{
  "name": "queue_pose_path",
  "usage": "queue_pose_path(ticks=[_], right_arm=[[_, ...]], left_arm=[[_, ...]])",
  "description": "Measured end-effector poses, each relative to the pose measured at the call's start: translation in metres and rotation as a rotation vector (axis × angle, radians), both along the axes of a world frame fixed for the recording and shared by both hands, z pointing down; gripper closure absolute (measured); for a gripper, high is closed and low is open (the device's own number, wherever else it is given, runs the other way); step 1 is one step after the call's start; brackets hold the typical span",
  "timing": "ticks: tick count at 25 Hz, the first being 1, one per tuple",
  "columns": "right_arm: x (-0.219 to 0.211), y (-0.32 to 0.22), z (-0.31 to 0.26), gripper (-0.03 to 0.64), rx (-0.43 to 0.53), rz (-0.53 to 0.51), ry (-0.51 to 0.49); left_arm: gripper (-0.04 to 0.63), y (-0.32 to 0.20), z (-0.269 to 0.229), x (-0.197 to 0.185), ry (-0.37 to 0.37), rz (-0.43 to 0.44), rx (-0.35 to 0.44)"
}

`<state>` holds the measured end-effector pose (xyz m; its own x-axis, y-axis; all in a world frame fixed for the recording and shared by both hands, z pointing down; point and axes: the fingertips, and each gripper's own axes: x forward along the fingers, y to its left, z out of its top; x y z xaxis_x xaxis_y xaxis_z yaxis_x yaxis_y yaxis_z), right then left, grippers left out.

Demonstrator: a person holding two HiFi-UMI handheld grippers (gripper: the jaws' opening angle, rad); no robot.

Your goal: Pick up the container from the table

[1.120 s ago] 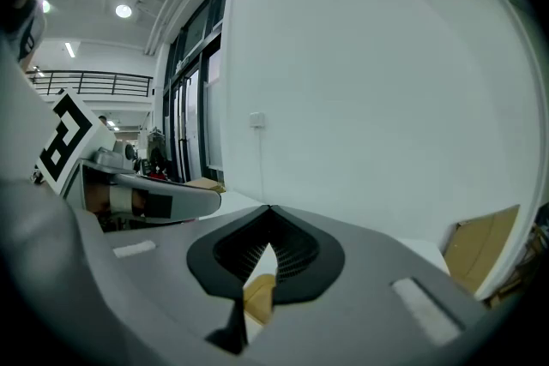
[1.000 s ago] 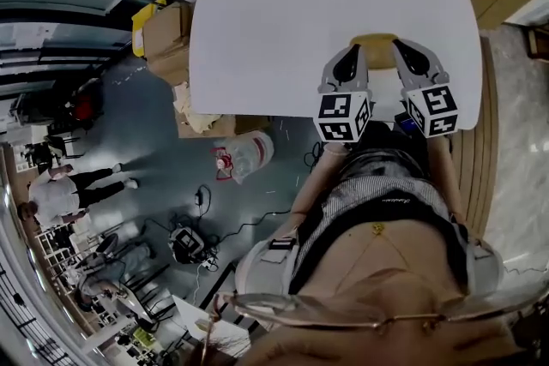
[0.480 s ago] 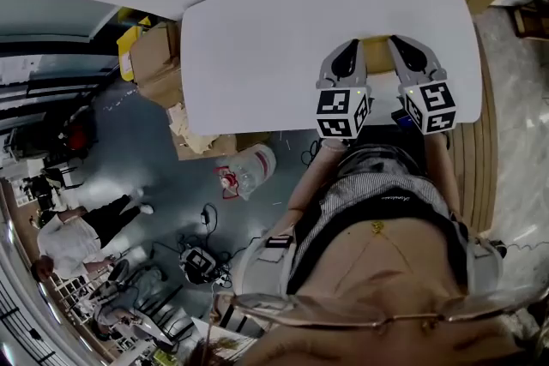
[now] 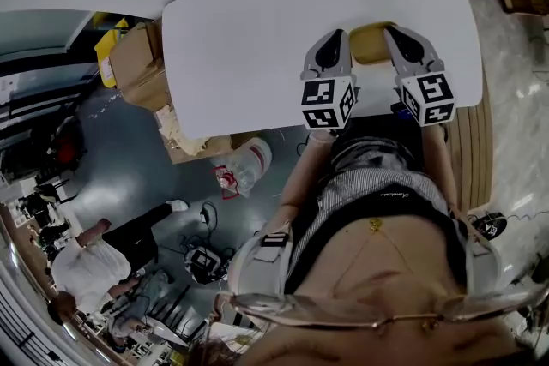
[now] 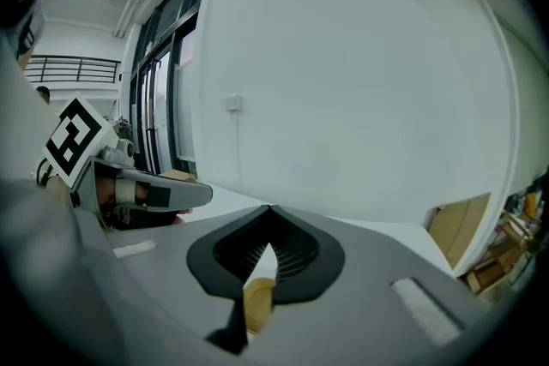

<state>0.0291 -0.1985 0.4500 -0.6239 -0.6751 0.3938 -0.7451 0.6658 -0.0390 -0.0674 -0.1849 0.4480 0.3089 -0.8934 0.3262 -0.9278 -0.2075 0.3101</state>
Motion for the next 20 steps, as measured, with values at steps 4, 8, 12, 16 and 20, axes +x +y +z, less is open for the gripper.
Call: queue_pose_path(ticks=[4, 8, 12, 16, 20], right_arm=[[0.005, -0.003, 0.008, 0.591, -0.020, 0.018, 0.006], [0.009, -0.007, 0.013, 0.591, -0.029, 0.016, 0.008], [0.013, -0.011, 0.020, 0.591, -0.043, -0.003, 0.012], [0.023, -0.017, 0.026, 0.591, -0.055, -0.033, 0.014], [0.034, -0.021, 0.030, 0.591, -0.065, -0.069, 0.013]], left_arm=[[0.595, 0.000, 0.007, -0.006, -0.004, -0.011, -0.019], [0.595, 0.003, 0.015, -0.011, -0.009, -0.033, -0.045], [0.595, 0.003, 0.024, -0.012, -0.011, -0.059, -0.067], [0.595, 0.000, 0.028, -0.003, -0.007, -0.096, -0.077], [0.595, -0.004, 0.031, 0.008, -0.008, -0.134, -0.086]])
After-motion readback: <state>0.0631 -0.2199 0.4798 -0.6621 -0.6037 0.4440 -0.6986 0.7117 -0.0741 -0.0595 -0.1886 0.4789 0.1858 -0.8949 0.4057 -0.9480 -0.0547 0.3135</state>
